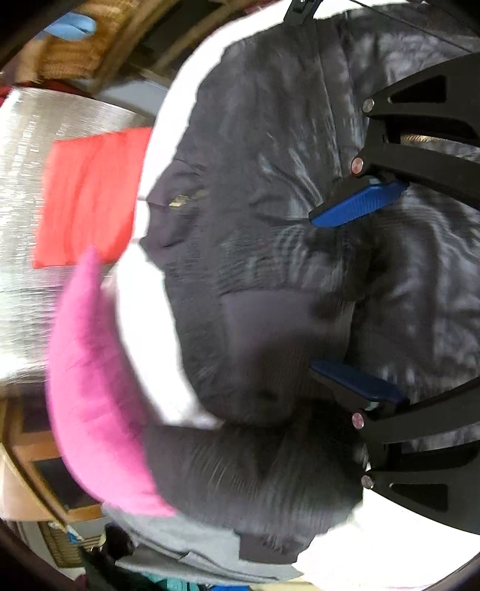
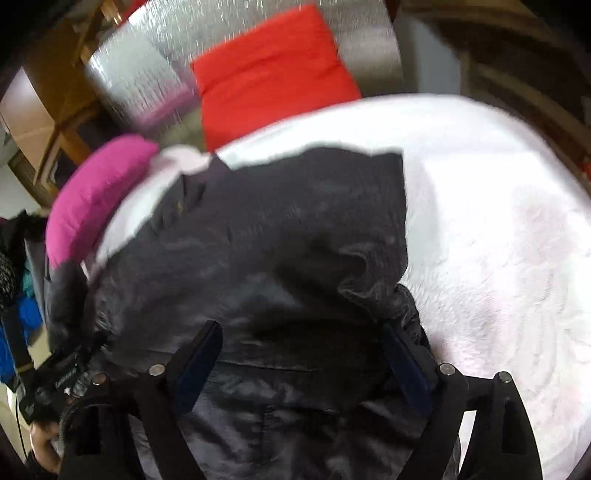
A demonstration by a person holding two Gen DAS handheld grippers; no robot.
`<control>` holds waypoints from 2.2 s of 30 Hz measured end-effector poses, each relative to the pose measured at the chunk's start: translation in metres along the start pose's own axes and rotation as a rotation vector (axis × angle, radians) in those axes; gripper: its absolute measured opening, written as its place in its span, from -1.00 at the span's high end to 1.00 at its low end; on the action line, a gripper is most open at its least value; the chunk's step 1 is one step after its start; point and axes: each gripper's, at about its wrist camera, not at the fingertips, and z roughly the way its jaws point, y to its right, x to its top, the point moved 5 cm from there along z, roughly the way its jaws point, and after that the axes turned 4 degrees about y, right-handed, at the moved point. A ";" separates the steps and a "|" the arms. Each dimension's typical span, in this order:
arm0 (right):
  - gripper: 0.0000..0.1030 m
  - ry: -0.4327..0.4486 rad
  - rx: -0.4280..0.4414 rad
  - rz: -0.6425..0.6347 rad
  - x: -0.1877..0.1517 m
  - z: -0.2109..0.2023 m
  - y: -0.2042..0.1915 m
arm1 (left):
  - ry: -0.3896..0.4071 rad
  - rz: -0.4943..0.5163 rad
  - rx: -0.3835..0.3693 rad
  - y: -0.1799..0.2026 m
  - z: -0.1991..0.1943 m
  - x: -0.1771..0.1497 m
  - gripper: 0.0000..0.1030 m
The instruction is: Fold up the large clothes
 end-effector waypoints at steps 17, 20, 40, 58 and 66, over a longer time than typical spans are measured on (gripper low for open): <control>-0.75 -0.002 0.045 -0.407 -0.124 -0.013 -0.122 | -0.001 -0.996 -0.171 -0.345 0.003 -0.047 -0.55; -0.76 -0.033 0.015 -0.442 -0.140 -0.002 -0.122 | -0.011 -1.064 -0.175 -0.371 0.023 -0.049 -0.55; -0.86 -0.029 0.016 -0.404 -0.138 -0.005 -0.110 | -0.032 -0.866 0.046 -0.394 0.046 -0.015 0.81; -0.86 0.131 0.095 -0.248 -0.118 -0.078 -0.073 | 0.406 -0.074 -0.033 -0.082 -0.122 0.136 0.85; -0.86 0.202 0.086 -0.083 -0.100 -0.109 -0.017 | 0.291 0.024 -0.149 0.047 -0.080 0.105 0.86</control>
